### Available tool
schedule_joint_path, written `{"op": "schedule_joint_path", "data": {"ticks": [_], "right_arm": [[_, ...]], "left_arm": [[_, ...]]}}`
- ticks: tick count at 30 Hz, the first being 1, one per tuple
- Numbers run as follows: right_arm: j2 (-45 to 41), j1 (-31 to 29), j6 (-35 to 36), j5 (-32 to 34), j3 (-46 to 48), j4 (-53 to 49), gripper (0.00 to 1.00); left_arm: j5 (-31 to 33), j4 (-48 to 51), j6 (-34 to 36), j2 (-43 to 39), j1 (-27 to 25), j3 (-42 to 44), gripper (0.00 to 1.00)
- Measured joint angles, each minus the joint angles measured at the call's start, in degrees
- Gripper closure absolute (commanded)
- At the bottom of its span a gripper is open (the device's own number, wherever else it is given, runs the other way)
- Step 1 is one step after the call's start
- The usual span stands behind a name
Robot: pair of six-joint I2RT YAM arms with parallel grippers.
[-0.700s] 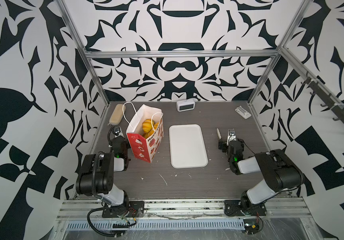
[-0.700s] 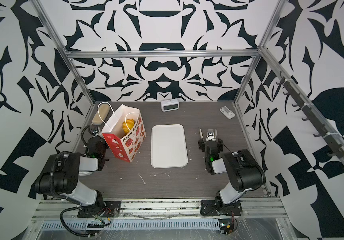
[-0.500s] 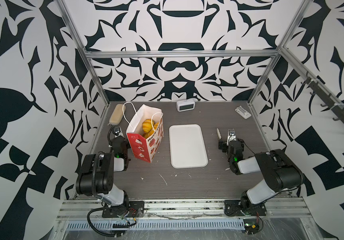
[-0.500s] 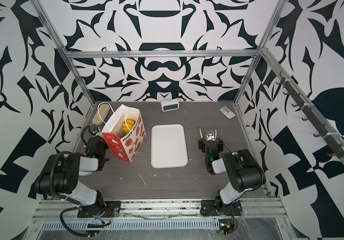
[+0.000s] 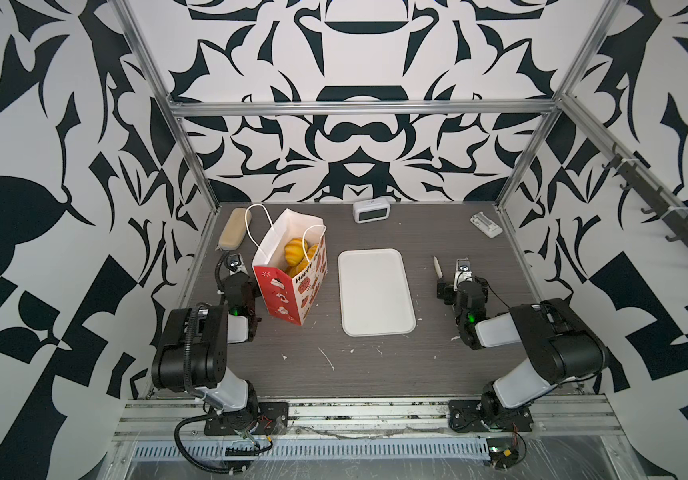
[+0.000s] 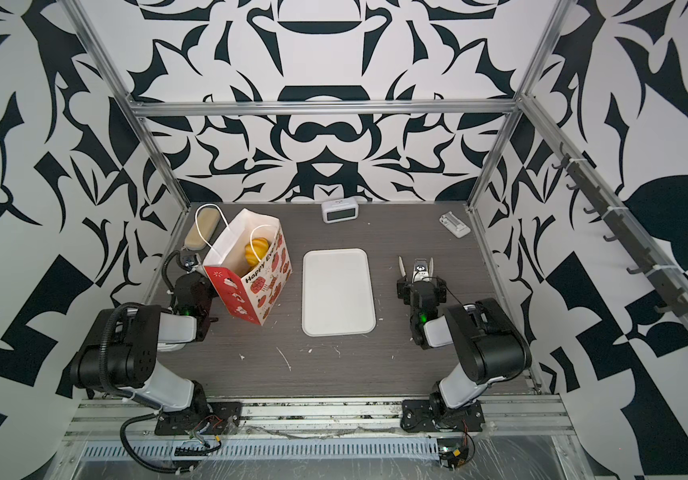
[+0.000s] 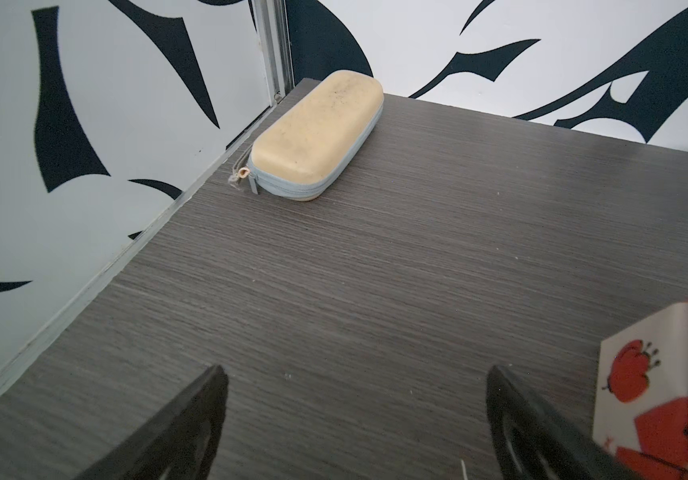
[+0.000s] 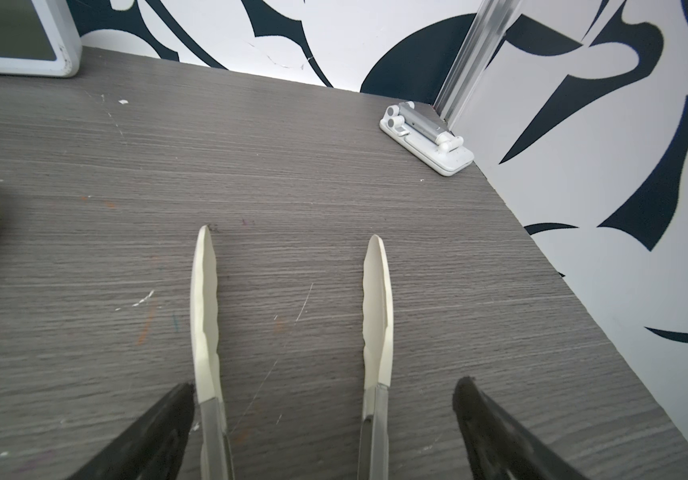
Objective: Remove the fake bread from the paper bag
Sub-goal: 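Reach the left gripper to the paper bag's top edge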
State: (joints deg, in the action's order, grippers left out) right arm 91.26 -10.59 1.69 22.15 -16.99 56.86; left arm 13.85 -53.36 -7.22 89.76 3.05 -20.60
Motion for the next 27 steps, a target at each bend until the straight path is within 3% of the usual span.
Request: {"op": "schedule_joint_path", "data": {"ticks": [18,22,27], "right_arm": [[-0.1,0.0,-0.2,2.0,-0.5,0.1,0.02],[-4.0,-0.6,-0.1,3.3,0.5,-0.9,0.04],[-16.6,-5.8,1.2,8.0,-0.2,-8.0,0.04]], "left_arm": [[0.4,1.0,0.0,-0.7,0.0,0.0,0.01],[3.7,5.0,-1.0,-7.5,0.0,0.2,0.0],[9.2,10.7,-2.0,-23.2,0.0,0.4,0.02]]}}
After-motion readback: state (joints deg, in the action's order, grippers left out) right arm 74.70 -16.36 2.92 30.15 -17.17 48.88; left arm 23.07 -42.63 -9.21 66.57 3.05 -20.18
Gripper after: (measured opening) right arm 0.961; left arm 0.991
